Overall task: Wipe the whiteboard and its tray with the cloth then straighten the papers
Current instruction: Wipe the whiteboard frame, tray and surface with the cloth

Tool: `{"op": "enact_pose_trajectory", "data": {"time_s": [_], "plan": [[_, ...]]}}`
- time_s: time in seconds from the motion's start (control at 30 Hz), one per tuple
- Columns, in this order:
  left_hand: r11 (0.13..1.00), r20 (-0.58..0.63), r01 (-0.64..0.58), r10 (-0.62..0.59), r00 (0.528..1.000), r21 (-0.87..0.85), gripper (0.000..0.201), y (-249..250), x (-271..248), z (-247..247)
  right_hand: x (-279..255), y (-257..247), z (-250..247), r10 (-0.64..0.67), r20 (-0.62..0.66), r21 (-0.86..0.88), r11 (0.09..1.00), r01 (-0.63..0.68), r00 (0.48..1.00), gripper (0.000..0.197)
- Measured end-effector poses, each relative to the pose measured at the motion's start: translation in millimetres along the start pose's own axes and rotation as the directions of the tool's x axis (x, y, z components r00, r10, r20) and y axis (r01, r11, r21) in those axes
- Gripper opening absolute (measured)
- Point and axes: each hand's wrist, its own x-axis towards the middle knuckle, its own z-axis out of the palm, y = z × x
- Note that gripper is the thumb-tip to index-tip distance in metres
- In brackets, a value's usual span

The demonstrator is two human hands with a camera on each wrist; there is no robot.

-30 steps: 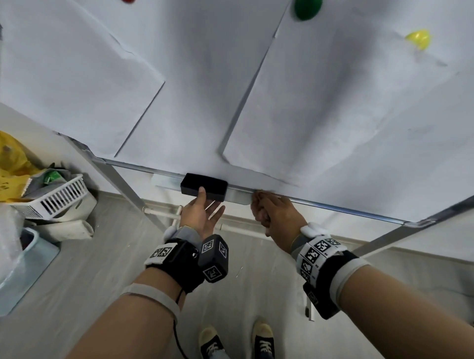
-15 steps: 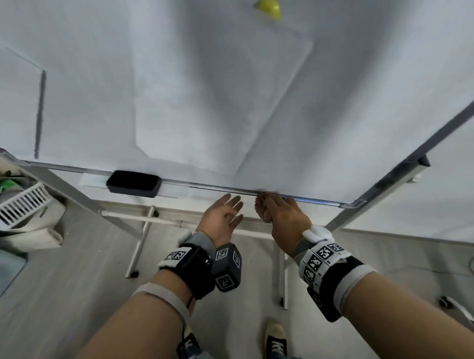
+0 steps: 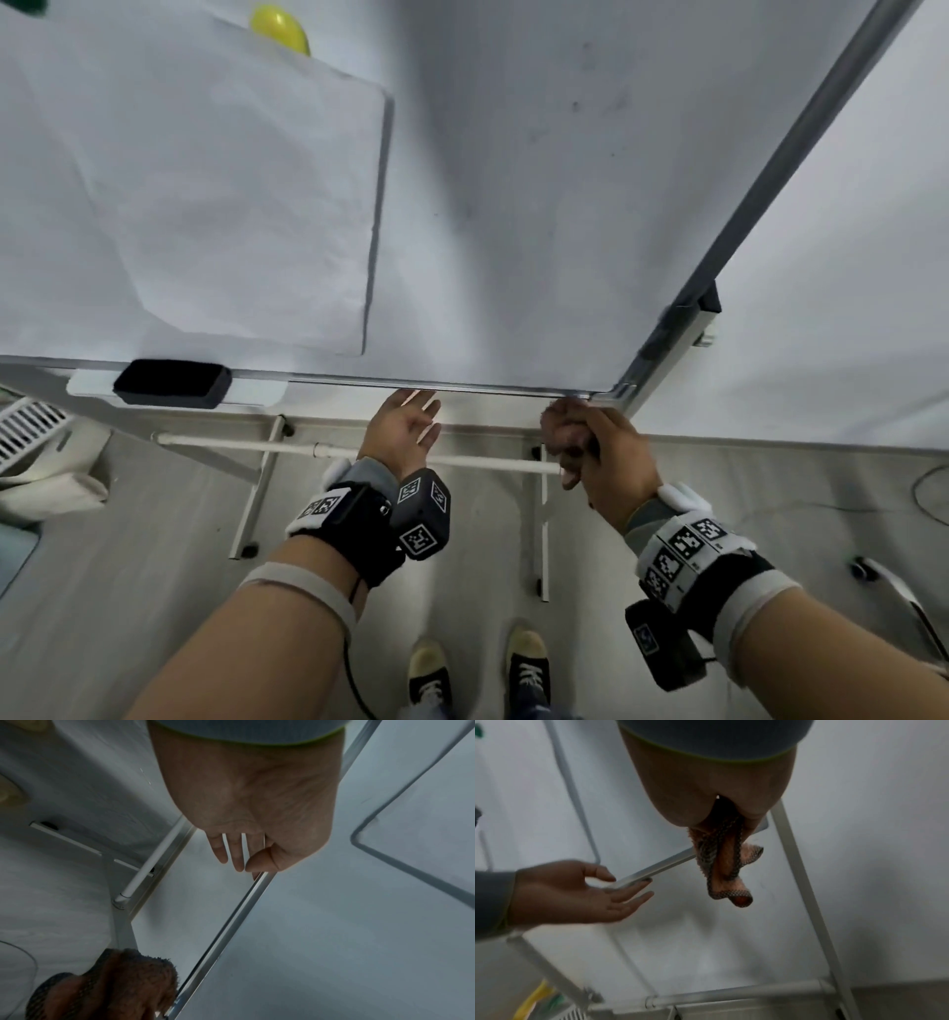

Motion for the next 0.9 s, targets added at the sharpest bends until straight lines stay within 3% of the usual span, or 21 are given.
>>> {"op": "enact_pose_trajectory", "data": {"time_s": [0.13,0.2,0.27,0.4,0.57,0.77,0.9], "plan": [[1.0,0.027,0.021,-0.021,0.999,0.006,0.048,-1.4,6.2,-0.9,-13.7,-18.7,-17.2,0.319,-0.042,0.302,0.907,-0.292,0.947,0.033],[0.999,0.051,0.038,-0.038,0.998,0.009,0.047,-2.6,8.4,0.7,-15.5,-16.7,-22.1,0.387,-0.164,0.382,0.873,-0.304,0.907,0.024],[0.999,0.063,0.047,-0.047,0.997,0.002,0.046,-3.4,10.4,1.8,-14.6,-7.1,-16.2,0.326,-0.307,0.261,0.932,-0.25,0.894,0.028],[0.997,0.079,0.062,-0.058,0.995,-0.042,0.043,0.5,18.1,-2.6,-15.6,-11.0,4.1,0.202,-0.367,0.158,0.976,-0.153,0.908,0.044],[0.994,0.09,0.084,-0.077,0.993,-0.074,0.055,2.0,22.3,-3.0,12.6,-27.4,18.5,0.266,-0.459,0.148,0.964,-0.222,0.848,0.038],[0.997,0.047,0.016,-0.019,0.999,0.074,0.046,3.7,19.2,1.8,27.4,-35.7,44.7,0.395,-0.462,0.235,0.918,-0.319,0.794,0.028],[0.992,0.031,0.01,-0.014,0.999,0.124,0.043,3.0,19.7,-1.1,33.9,-46.3,62.8,0.376,-0.396,0.219,0.925,-0.311,0.838,0.022]]}}
